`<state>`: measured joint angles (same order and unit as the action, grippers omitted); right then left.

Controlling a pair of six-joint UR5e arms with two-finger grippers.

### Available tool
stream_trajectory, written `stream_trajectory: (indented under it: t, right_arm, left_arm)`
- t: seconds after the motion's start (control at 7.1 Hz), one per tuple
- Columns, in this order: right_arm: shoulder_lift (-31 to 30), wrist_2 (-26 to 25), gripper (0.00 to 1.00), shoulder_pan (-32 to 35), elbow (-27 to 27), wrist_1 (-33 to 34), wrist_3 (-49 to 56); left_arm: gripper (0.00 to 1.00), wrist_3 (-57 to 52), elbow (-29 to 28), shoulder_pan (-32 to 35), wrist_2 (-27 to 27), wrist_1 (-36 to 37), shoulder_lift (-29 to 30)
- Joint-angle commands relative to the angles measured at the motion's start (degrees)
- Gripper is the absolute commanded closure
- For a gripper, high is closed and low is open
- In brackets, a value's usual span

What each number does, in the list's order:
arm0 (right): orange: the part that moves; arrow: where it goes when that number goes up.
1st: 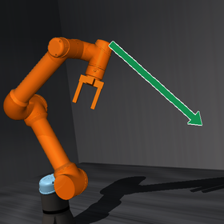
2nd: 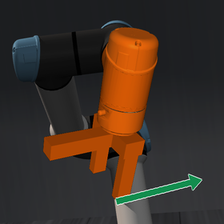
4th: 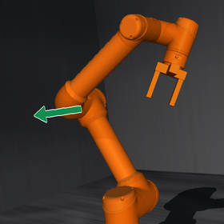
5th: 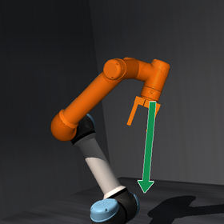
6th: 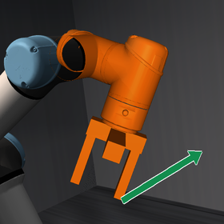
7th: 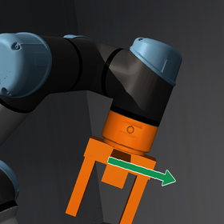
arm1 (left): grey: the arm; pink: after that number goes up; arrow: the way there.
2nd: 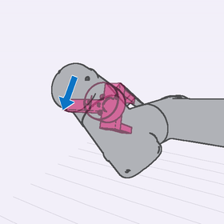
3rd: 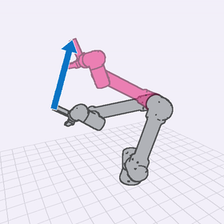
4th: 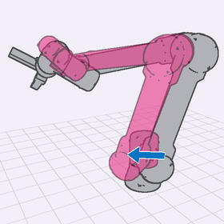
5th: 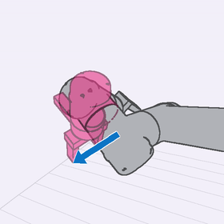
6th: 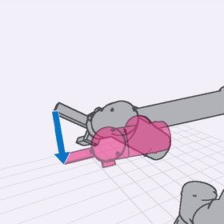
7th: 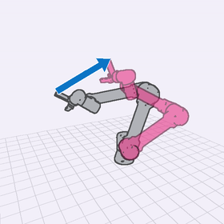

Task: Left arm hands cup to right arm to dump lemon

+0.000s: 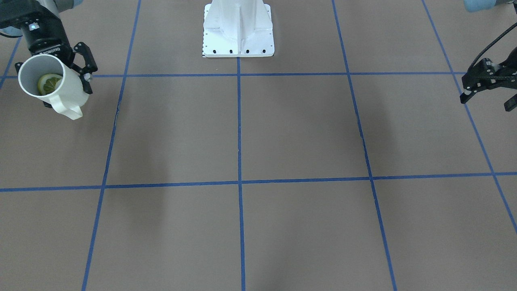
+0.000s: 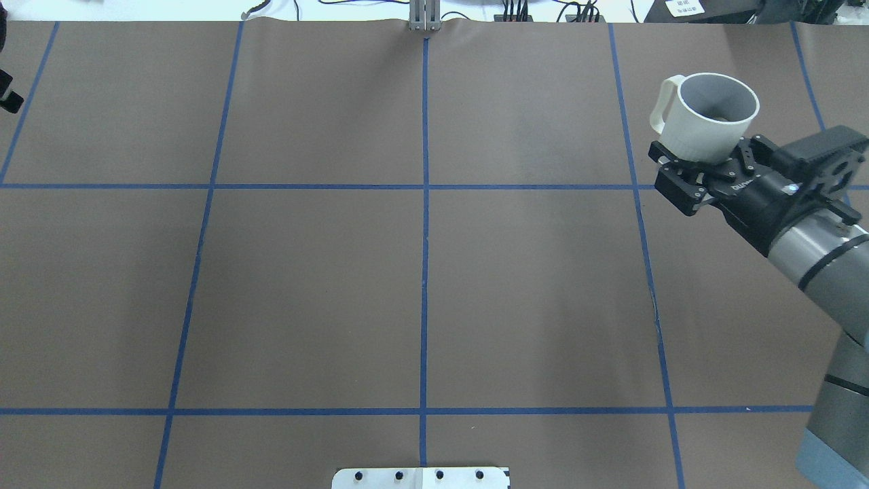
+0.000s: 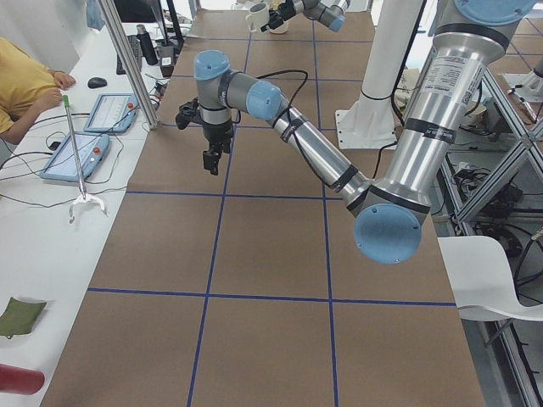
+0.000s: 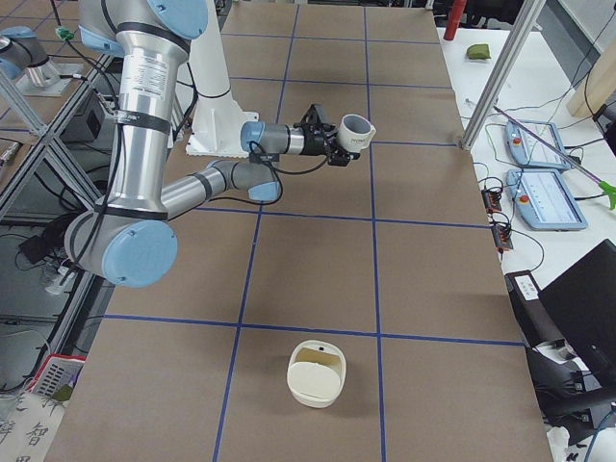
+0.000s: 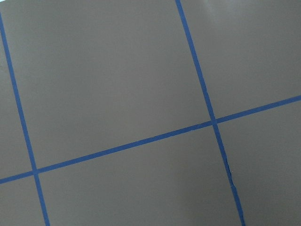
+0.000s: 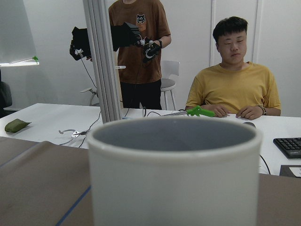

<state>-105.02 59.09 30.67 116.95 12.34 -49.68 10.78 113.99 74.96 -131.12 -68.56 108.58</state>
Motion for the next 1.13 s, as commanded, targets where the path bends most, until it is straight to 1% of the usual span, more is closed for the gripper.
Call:
stream_trajectory:
  t: [0.0,0.14,0.28,0.42,0.56,0.7,0.85,0.99]
  right_arm:
    - [-7.8,0.0,1.00,0.2,-6.4,-16.3,-11.6]
    - [-9.0,-0.8,1.00,0.2,-11.8,-23.6,-12.7]
    - [-9.5,-0.9,1.00,0.6,-19.6,-33.2,-15.6]
    - [-9.5,-0.6,1.00,1.4,-27.8,-42.0,-16.3]
    - [-9.5,-0.6,1.00,1.8,-32.7,-48.0,-18.3]
    - [-9.4,-0.4,1.00,3.2,-36.8,-52.6,-25.5]
    - [-9.2,0.1,1.00,5.3,-39.8,-55.3,-27.6]
    - [-9.0,0.2,1.00,7.5,-41.8,-55.8,-32.4]
  left_arm:
    - [0.00,1.5,0.2,-0.2,-0.2,-0.1,0.5]
    - [0.00,1.5,0.2,-0.2,-0.2,-0.2,0.6]
    - [0.00,1.5,0.2,-0.2,-0.2,-0.2,0.7]
    - [0.00,1.5,0.2,-0.3,-0.2,-0.3,0.8]
    - [0.00,1.5,0.2,-0.3,-0.2,-0.3,0.8]
    - [0.00,1.5,0.2,-0.3,-0.2,-0.4,0.8]
    - [0.00,1.8,0.3,-0.3,-0.2,-0.4,0.8]
    - [0.00,2.4,0.6,-0.3,-0.2,-0.5,0.8]
